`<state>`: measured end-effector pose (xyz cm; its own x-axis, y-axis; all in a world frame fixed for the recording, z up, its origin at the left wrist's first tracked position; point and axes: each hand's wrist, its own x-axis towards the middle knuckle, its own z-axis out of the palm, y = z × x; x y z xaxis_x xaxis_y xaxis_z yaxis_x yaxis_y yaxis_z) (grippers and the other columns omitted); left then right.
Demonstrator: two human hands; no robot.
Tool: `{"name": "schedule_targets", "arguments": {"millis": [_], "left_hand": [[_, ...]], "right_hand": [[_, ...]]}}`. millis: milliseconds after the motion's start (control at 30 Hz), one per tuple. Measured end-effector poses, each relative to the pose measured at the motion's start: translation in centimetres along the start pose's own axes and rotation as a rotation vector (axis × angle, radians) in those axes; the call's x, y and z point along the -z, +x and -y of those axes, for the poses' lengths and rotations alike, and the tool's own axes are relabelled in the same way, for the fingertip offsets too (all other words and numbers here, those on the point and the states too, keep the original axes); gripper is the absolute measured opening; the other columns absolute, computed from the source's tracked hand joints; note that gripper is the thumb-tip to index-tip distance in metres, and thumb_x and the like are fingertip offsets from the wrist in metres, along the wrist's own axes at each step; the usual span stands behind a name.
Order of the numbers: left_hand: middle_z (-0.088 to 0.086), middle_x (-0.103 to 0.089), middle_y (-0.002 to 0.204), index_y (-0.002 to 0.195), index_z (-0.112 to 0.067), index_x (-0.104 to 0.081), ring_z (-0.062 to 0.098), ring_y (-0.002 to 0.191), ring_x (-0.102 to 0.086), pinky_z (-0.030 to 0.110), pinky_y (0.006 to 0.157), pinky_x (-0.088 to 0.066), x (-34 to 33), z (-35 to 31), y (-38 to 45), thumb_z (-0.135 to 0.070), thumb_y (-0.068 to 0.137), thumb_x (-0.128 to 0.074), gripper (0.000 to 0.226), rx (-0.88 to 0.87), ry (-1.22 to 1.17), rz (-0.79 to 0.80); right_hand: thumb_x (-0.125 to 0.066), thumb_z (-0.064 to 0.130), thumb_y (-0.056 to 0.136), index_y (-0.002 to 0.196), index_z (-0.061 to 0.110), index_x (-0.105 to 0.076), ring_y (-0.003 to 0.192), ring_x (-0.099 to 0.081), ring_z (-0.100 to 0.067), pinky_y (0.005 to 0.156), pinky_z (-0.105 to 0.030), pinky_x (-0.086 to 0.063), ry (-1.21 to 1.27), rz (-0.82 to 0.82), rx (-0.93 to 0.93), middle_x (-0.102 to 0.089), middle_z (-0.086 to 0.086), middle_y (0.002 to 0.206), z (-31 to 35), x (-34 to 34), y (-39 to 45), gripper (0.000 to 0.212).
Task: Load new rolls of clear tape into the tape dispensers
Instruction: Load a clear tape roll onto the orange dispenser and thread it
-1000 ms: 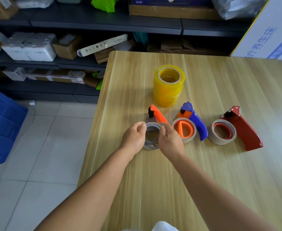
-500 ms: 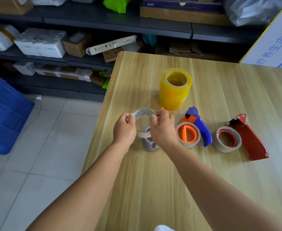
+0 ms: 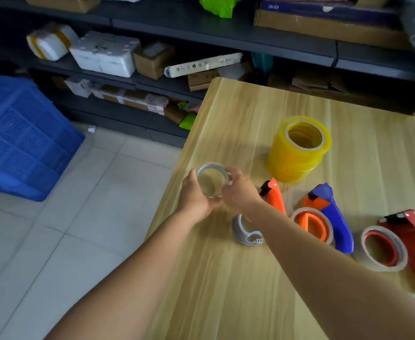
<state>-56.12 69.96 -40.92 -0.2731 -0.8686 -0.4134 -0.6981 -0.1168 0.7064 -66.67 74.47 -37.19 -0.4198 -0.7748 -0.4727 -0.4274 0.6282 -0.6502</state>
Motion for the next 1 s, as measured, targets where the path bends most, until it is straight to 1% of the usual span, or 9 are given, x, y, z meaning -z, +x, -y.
{"name": "schedule_targets", "arguments": {"millis": [67, 100, 233, 367, 467, 567, 700, 800, 1000], "left_hand": [[0.008, -0.033, 0.149, 0.147, -0.015, -0.023, 0.026, 0.132, -0.041, 0.040, 0.106, -0.039, -0.2, -0.2, 0.8, -0.028, 0.065, -0.085, 0.104, 0.002, 0.072, -0.002], [0.008, -0.029, 0.151, 0.149, -0.013, -0.020, 0.026, 0.134, -0.038, 0.039, 0.108, -0.037, -0.2, -0.2, 1.2, -0.027, 0.069, -0.082, 0.103, -0.002, 0.084, -0.006], [0.006, -0.026, 0.155, 0.151, -0.014, -0.016, 0.025, 0.138, -0.034, 0.036, 0.110, -0.033, 0.0, -0.4, 2.6, -0.025, 0.080, -0.073, 0.092, 0.007, 0.111, -0.009], [0.007, -0.025, 0.156, 0.152, -0.013, -0.012, 0.024, 0.140, -0.030, 0.033, 0.108, -0.029, 0.3, -0.5, 3.2, -0.023, 0.085, -0.069, 0.088, -0.015, 0.172, -0.015], [0.005, -0.019, 0.158, 0.153, -0.014, -0.006, 0.023, 0.143, -0.024, 0.034, 0.111, -0.027, 0.4, -0.8, 3.3, -0.027, 0.087, -0.067, 0.090, -0.011, 0.195, 0.006], [0.006, -0.019, 0.158, 0.153, -0.012, -0.007, 0.025, 0.143, -0.023, 0.036, 0.112, -0.026, 0.7, -1.1, 3.0, -0.031, 0.087, -0.066, 0.091, -0.035, 0.248, -0.008], [0.006, -0.009, 0.160, 0.152, -0.011, -0.005, 0.024, 0.147, -0.007, 0.035, 0.117, -0.015, 1.0, -2.6, 2.0, -0.036, 0.089, -0.061, 0.088, -0.139, 0.373, -0.061], [0.001, -0.010, 0.160, 0.152, -0.016, -0.006, 0.020, 0.147, -0.006, 0.035, 0.117, -0.015, 0.4, -5.0, 1.5, -0.034, 0.093, -0.056, 0.080, -0.298, 0.391, -0.072], [-0.002, -0.010, 0.160, 0.152, -0.024, -0.011, 0.017, 0.146, -0.007, 0.033, 0.118, -0.016, -2.4, -10.9, 0.8, -0.029, 0.092, -0.055, 0.074, -0.567, 0.455, 0.028]], "right_hand": [[-0.044, 0.006, 0.088, 0.147, 0.022, -0.032, 0.110, -0.059, -0.030, 0.077, -0.029, -0.045, -0.029, 0.041, 0.013, -0.055, -0.011, 0.132, 0.2, 0.0, 0.8, 0.062], [-0.044, 0.006, 0.087, 0.146, 0.021, -0.033, 0.110, -0.059, -0.031, 0.078, -0.031, -0.045, -0.045, 0.055, 0.021, -0.056, -0.012, 0.130, 0.3, -0.1, 1.1, 0.062], [-0.048, 0.009, 0.089, 0.148, 0.018, -0.031, 0.119, -0.054, -0.031, 0.089, -0.034, -0.045, -0.079, 0.089, 0.028, -0.050, -0.013, 0.139, 0.3, -0.2, 2.1, 0.062], [-0.047, 0.013, 0.095, 0.152, 0.014, -0.019, 0.134, -0.040, -0.026, 0.106, -0.032, -0.035, -0.132, 0.110, 0.062, -0.033, -0.011, 0.152, 0.3, 0.2, 2.5, 0.064], [-0.046, 0.014, 0.096, 0.153, 0.013, -0.015, 0.136, -0.037, -0.025, 0.104, -0.030, -0.034, -0.170, 0.138, 0.080, -0.030, -0.010, 0.153, 0.5, 0.4, 2.6, 0.065], [-0.047, 0.014, 0.096, 0.151, 0.015, -0.020, 0.130, -0.044, -0.026, 0.098, -0.031, -0.039, -0.158, 0.132, 0.086, -0.033, -0.010, 0.151, 0.5, 0.7, 2.5, 0.062], [-0.048, 0.013, 0.095, 0.145, 0.009, -0.027, 0.131, -0.044, -0.027, 0.098, -0.034, -0.040, -0.201, 0.036, 0.130, -0.031, -0.009, 0.152, 0.6, 2.1, 1.5, 0.054], [-0.048, 0.014, 0.094, 0.151, 0.012, -0.020, 0.140, -0.031, -0.025, 0.108, -0.034, -0.033, -0.280, -0.118, 0.226, -0.025, -0.006, 0.156, 0.3, 4.1, 0.7, 0.063], [-0.051, 0.016, 0.091, 0.149, 0.014, -0.027, 0.143, -0.021, -0.024, 0.114, -0.032, -0.019, -0.462, -0.400, 0.300, -0.027, -0.004, 0.155, -2.3, 10.0, -0.7, 0.063]]}}
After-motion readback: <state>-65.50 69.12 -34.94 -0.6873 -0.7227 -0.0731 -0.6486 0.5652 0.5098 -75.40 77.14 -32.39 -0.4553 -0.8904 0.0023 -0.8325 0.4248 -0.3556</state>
